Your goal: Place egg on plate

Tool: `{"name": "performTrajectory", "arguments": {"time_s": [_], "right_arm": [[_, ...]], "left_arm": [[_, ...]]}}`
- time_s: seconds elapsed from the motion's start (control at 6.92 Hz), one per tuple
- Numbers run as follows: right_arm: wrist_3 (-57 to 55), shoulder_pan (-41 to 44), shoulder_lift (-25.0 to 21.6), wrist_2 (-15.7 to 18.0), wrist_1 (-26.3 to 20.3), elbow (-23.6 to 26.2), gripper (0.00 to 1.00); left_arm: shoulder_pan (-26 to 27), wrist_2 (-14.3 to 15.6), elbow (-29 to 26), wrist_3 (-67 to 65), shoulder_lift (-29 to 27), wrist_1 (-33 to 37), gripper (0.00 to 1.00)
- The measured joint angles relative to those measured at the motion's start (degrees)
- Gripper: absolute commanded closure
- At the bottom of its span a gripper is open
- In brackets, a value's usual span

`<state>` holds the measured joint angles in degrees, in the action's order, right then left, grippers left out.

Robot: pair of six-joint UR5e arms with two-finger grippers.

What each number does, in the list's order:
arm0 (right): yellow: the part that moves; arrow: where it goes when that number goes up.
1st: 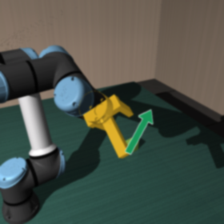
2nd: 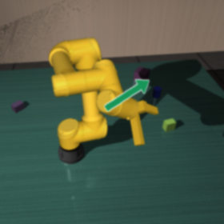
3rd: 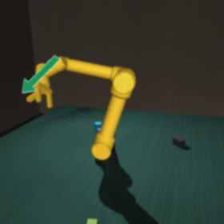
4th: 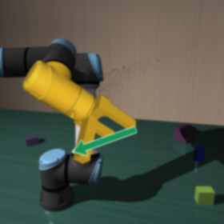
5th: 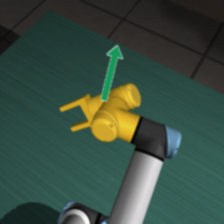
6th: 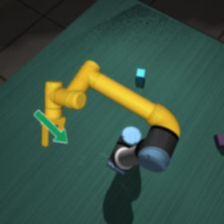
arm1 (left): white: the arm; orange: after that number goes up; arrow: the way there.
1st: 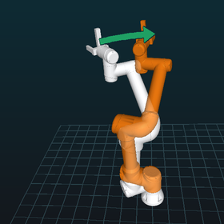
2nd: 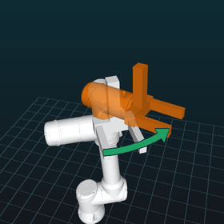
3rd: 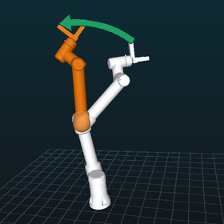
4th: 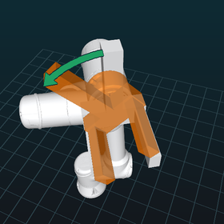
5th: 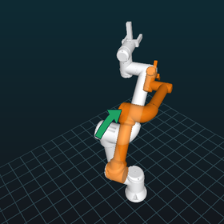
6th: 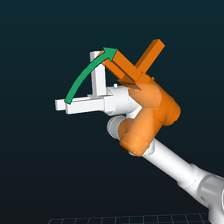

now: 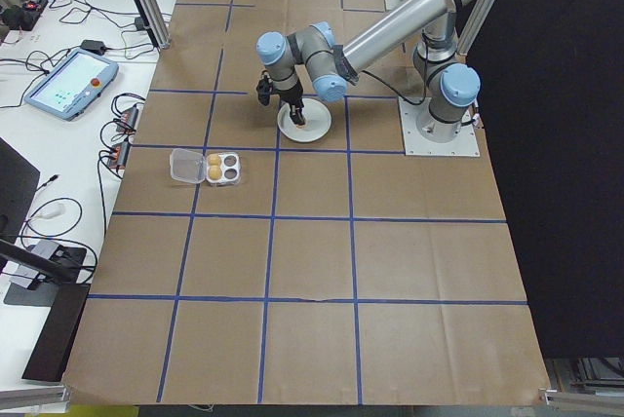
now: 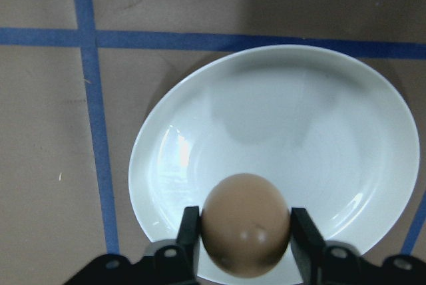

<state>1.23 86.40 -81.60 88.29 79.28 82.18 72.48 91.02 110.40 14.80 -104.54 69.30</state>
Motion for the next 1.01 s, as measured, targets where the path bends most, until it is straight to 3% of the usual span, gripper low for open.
{"name": "performTrajectory", "arguments": {"time_s": [0.43,0.72,1.01], "right_arm": [[0.0,0.0,0.0,0.0,0.0,0.0,0.0],[0.0,0.0,0.0,0.0,0.0,0.0,0.0],[0.0,0.0,0.0,0.0,0.0,0.0,0.0]], "left_arm": [[-1.1,-0.2,-3.6,4.4,1.3,-0.3,0.01],[-1.8,-0.3,-11.9,16.0,-1.6,-0.4,0.01],[-4.3,-0.1,-20.6,33.0,-8.0,-0.7,0.01]]}}
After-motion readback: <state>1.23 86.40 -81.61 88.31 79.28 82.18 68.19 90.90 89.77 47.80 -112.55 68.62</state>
